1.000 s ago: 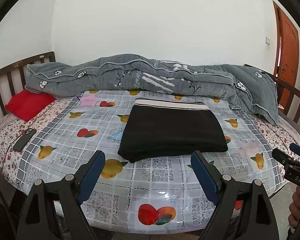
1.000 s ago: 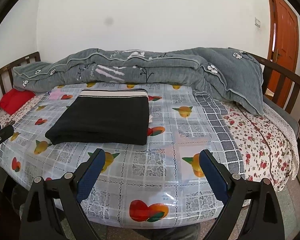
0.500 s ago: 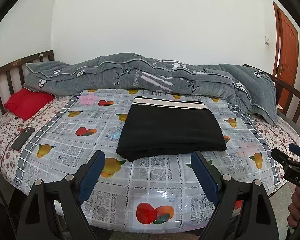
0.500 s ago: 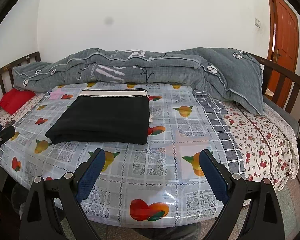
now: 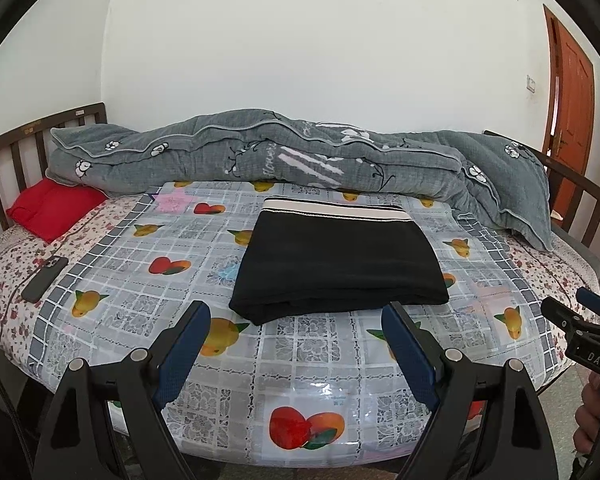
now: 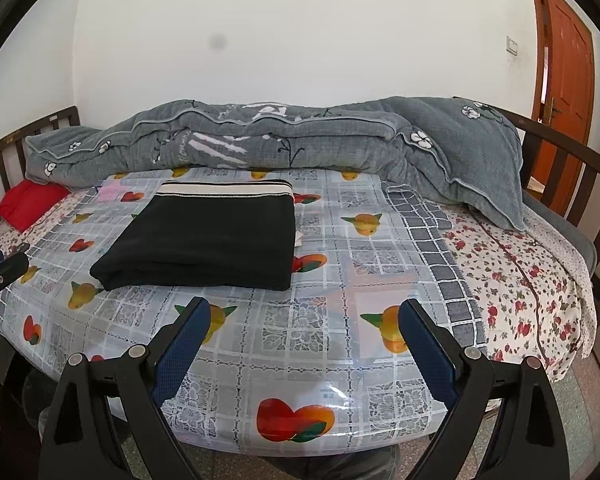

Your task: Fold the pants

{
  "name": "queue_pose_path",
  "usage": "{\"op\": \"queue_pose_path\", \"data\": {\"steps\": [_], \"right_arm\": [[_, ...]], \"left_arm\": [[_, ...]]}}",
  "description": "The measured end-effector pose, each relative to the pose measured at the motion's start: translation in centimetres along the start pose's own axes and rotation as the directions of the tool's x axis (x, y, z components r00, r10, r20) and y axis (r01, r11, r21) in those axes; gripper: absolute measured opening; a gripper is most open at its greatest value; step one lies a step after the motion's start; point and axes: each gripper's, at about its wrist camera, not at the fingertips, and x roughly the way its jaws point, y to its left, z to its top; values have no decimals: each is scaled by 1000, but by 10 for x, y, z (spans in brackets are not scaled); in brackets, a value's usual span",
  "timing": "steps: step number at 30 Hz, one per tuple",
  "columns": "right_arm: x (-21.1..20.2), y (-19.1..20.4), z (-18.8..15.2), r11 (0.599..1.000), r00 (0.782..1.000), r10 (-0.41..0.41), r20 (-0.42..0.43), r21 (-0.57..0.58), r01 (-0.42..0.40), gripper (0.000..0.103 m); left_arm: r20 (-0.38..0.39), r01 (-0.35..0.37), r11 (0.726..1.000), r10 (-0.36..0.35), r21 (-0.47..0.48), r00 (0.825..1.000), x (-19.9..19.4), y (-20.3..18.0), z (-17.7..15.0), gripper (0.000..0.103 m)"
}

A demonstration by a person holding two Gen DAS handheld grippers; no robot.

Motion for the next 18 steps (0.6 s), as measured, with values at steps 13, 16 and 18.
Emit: {"op": "queue_pose_path", "data": {"steps": [13,16,18], "right_arm": [[-3,-2,-1,1000,1000,-1,1,13,1,94],[-3,-1,-1,1000,1000,-2,2,14,2,94],[-3,-1,-1,1000,1000,1,2,17,-1,94]], "left_arm": [[7,10,1000,-10,1,1000,-3,-1,1,87],[8,10,1000,-10,0,1000,-3,-1,1,87],[8,9,1000,-9,0,1000,-3,-1,1,87]]}}
